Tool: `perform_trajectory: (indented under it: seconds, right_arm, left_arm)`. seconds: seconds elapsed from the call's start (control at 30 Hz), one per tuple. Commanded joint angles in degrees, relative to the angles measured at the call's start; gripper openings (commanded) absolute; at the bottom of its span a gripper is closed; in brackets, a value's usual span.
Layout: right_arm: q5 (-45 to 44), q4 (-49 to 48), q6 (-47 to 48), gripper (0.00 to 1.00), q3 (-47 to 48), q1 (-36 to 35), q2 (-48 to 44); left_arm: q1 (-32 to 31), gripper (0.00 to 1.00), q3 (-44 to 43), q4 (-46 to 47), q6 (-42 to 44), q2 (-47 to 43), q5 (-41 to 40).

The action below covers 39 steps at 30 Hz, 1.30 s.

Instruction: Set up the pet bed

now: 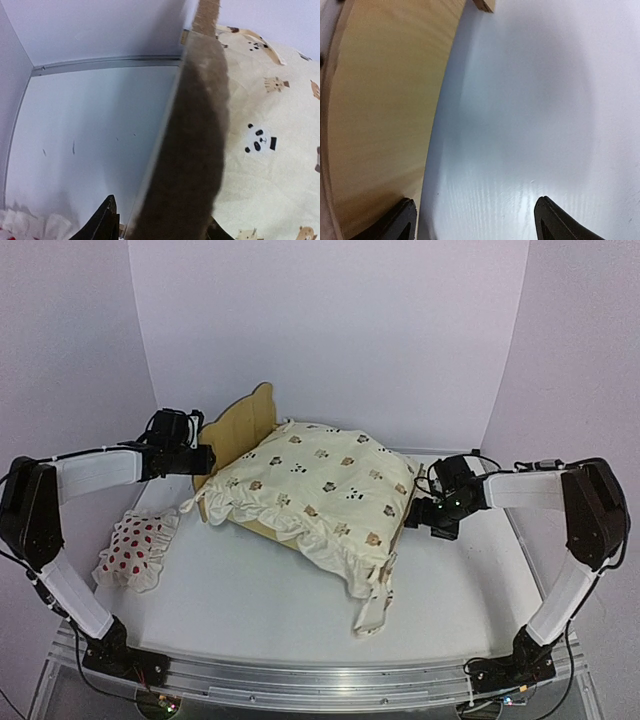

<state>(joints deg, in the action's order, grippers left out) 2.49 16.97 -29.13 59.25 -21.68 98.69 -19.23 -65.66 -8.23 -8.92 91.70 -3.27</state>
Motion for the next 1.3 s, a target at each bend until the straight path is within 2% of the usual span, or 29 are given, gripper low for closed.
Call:
perform_trajectory:
  seconds: [0.0,0.2,0.33,0.43,0.57,0.63,0.73,0.9,1.27]
  right_arm:
    - [8.23,-5.39,2.0,0.84,6.81,-0.45,-1.2]
    - [-0.28,4.68,9.64,0.9,6.52,-0.25,-9.58]
    - [-4.4,9.93,13.05,0.95,6.16,-0.21,-15.52]
    - [-3.3,11.97,13.9,0.98,6.77,-0.26,-20.11]
    - [6.06,12.2,11.22,0.98,9.96,-1.22,-20.93]
    - [6.44,12.21,11.15,0.98,13.07,-4.37,-19.47]
    - [2.43,12.47,13.35,0.98,18.21,-12.29,-15.48]
    - [0.34,12.58,13.22,0.96,29.56,-21.63,-4.62]
    - [-7.44,12.91,13.75,0.91,52.68,-33.76,17.24]
  left_arm:
    - [-12.0,0.45,4.82,-9.99,-14.91,-6.35,2.13]
    - [-19.93,0.47,11.07,-12.72,-23.9,-14.49,0.5]
    - [-25.19,0.54,13.58,-14.08,-25.13,-17.35,-0.29]
    - [-26.27,0.65,13.61,-17.72,-25.24,-18.55,-3.78]
    - [-26.42,0.75,14.11,-19.9,-25.23,-21.02,-6.82]
    - [-26.41,0.77,14.16,-20.18,-25.03,-22.33,-7.87]
    - [-26.48,0.8,13.84,-20.6,-24.53,-23.46,-7.91]
    - [-26.48,0.84,13.22,-22.33,-24.04,-25.65,-9.02]
    - [-26.48,0.84,11.84,-28.76,-24.91,-33.83,-11.07]
